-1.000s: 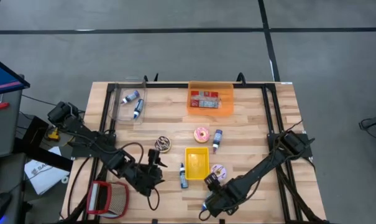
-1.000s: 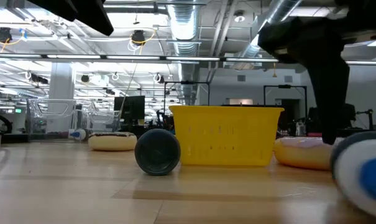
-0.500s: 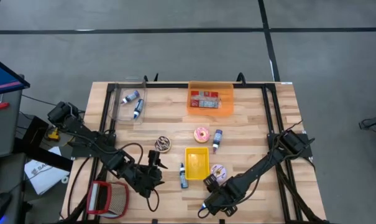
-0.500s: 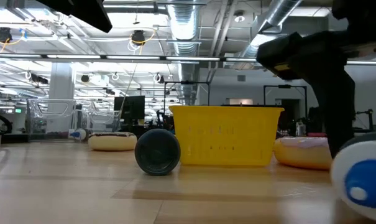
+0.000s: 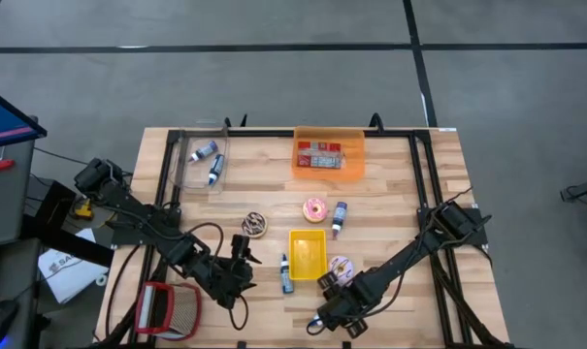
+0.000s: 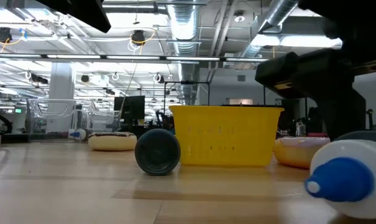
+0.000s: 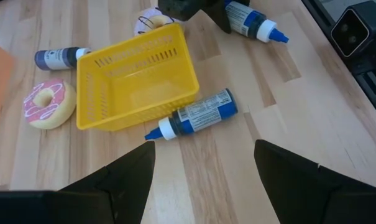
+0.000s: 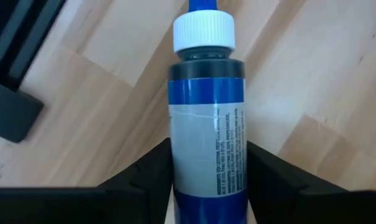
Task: Pick & Place Food Item
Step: Put the bottom blue food coloring bottle into the transparent bin
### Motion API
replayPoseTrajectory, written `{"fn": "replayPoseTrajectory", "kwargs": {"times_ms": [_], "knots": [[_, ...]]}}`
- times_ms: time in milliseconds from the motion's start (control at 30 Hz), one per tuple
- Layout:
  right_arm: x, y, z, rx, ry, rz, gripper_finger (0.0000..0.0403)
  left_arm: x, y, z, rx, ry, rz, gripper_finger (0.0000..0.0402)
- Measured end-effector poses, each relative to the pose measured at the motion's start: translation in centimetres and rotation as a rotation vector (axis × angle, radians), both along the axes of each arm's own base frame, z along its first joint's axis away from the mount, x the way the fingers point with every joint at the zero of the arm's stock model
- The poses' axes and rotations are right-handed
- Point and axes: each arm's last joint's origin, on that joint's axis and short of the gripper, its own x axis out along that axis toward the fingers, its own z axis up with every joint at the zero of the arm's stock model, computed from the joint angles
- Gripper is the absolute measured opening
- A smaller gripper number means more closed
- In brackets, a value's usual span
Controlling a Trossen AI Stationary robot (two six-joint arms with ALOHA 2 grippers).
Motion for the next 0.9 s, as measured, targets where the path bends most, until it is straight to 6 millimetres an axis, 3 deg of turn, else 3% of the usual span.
{"fn": "replayPoseTrajectory", "kwargs": {"times_ms": [367,733,900], "knots": [[0.4,0.3,0.8,0.039,-0.025,-0.034,0.0153,-0.4,-0.6,0.0,0.002,-0.004,-0.016,0.0269],[2.0,0.0,6.1,0.004,-0.138,-0.044,0.0149,-1.2,-2.1,0.4,0.058,-0.146,0.027,0.0269],[2.6,-0.8,9.1,-0.094,-0.285,-0.030,0.0150,-1.7,-2.4,-1.1,0.121,-0.296,0.063,0.0269]]}}
